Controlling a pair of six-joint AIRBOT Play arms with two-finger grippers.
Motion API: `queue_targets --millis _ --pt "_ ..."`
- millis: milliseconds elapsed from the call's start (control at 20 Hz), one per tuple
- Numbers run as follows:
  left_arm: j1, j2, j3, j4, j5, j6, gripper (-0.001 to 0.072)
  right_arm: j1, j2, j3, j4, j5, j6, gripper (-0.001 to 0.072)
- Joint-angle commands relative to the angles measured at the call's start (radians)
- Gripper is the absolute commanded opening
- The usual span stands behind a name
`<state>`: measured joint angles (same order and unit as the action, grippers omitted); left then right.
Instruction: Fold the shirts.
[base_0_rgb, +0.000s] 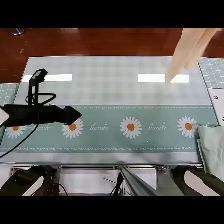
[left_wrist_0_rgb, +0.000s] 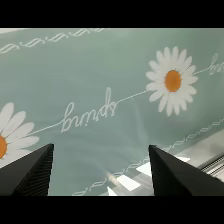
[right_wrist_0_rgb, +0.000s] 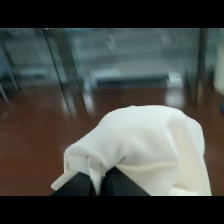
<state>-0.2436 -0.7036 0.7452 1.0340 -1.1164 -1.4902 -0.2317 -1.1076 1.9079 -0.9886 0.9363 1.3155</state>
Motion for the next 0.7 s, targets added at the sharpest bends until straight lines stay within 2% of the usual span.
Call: queue_targets --millis 0,100,250,450,550,650 --pt "-0.016 0.069 -0.067 -0.04 0.079 -0.007 0.0702 0.076 0.062 0.161 0.064 0.03 -0.039 0.0027" --pt "-0.016 0.069 -0.067 -0.04 0.109 -0.007 0.0702 0.15 0.084 0.164 0.045 0.08 -0.039 0.0027" --pt "-0.012 0.069 -0.067 -0.009 0.159 -0.006 0.0703 0.248 0.085 0.159 0.034 0.237 -0.038 0.0027" --pt "0.015 0.069 -0.067 0.074 0.166 0.005 0.0703 0.364 0.085 -0.009 0.037 0.415 -0.008 0.0028" --pt "0.021 0.069 -0.067 0.074 0.166 0.001 0.0702 0.464 0.085 -0.198 0.054 0.422 0.008 0.0028" --pt "0.021 0.069 -0.067 0.066 0.163 0.0 0.0702 0.605 0.085 -0.438 0.053 0.332 0.014 0.0027"
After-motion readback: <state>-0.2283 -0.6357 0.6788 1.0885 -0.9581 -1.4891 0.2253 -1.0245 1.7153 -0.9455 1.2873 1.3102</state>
